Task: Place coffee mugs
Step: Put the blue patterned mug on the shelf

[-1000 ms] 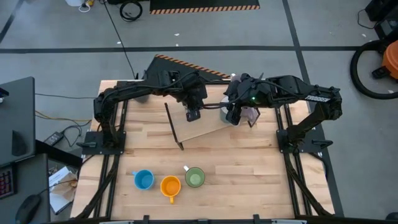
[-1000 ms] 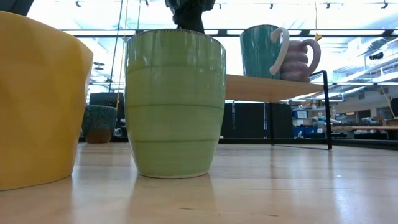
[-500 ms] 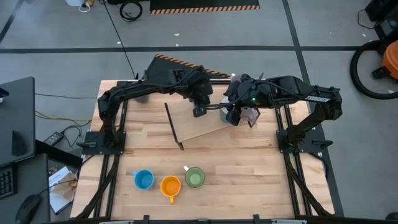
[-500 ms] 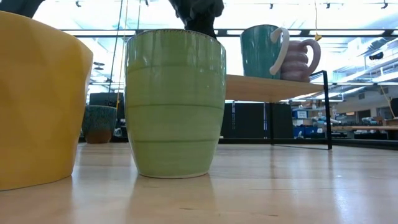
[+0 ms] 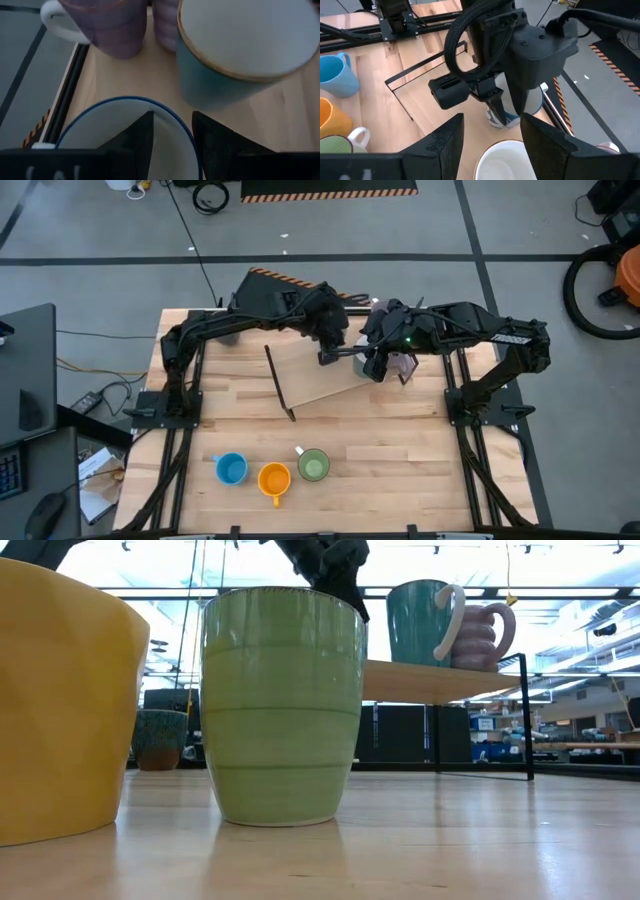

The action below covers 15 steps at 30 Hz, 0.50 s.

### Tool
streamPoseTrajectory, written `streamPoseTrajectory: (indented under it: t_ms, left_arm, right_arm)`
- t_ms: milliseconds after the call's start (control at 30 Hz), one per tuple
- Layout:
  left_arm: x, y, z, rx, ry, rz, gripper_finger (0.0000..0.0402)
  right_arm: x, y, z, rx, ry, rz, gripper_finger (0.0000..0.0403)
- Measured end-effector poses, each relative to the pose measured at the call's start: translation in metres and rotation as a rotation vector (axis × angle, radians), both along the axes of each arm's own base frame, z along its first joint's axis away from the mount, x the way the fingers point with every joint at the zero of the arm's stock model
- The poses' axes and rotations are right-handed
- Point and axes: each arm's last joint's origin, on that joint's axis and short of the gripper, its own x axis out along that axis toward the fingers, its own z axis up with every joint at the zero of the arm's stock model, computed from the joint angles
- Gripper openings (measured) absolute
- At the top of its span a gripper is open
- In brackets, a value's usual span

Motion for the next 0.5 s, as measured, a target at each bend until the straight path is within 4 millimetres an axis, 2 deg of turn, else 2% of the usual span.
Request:
streamPoseTrajectory:
  t_ms: [500]
  left_arm:
    - [0.0045,0.0090,0.0057,0.012,-0.093,0.013,0.0141]
  right_arm:
    - [0.0000,-0.0001,0.0000,0.000,0.000,-0.001,0.0201]
